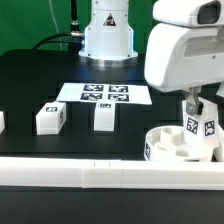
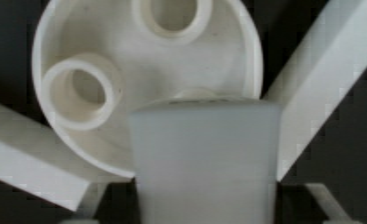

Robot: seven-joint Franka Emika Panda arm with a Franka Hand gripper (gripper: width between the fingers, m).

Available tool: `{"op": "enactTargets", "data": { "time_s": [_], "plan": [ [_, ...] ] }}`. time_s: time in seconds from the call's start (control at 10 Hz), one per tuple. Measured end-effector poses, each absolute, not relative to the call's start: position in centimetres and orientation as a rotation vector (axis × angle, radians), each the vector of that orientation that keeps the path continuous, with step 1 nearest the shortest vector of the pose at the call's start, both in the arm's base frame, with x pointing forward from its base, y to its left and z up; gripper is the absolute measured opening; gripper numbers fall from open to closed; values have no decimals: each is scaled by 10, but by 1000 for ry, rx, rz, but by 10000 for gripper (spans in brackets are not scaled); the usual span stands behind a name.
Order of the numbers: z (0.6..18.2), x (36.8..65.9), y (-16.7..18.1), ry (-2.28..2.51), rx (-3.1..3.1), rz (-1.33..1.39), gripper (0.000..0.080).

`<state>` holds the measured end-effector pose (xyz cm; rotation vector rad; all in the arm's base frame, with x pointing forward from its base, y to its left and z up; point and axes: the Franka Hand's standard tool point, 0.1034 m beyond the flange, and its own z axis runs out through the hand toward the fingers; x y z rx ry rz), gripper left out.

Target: Assemble stool

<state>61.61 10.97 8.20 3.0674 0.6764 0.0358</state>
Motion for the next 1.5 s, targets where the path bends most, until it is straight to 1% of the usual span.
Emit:
{"op": "enactTargets", "data": {
  "time_s": [0.1,0.7,1.2,1.3,1.5],
  "plan": [
    [82,617,113,460,3109,55,335],
    [82,617,114,-142,3149,56,337],
    [81,615,120,-1166,3016,38,337],
    [81,614,123,-1442,2910,12,337],
    [82,613,128,-1651,2798,-2,337]
  ]
}}
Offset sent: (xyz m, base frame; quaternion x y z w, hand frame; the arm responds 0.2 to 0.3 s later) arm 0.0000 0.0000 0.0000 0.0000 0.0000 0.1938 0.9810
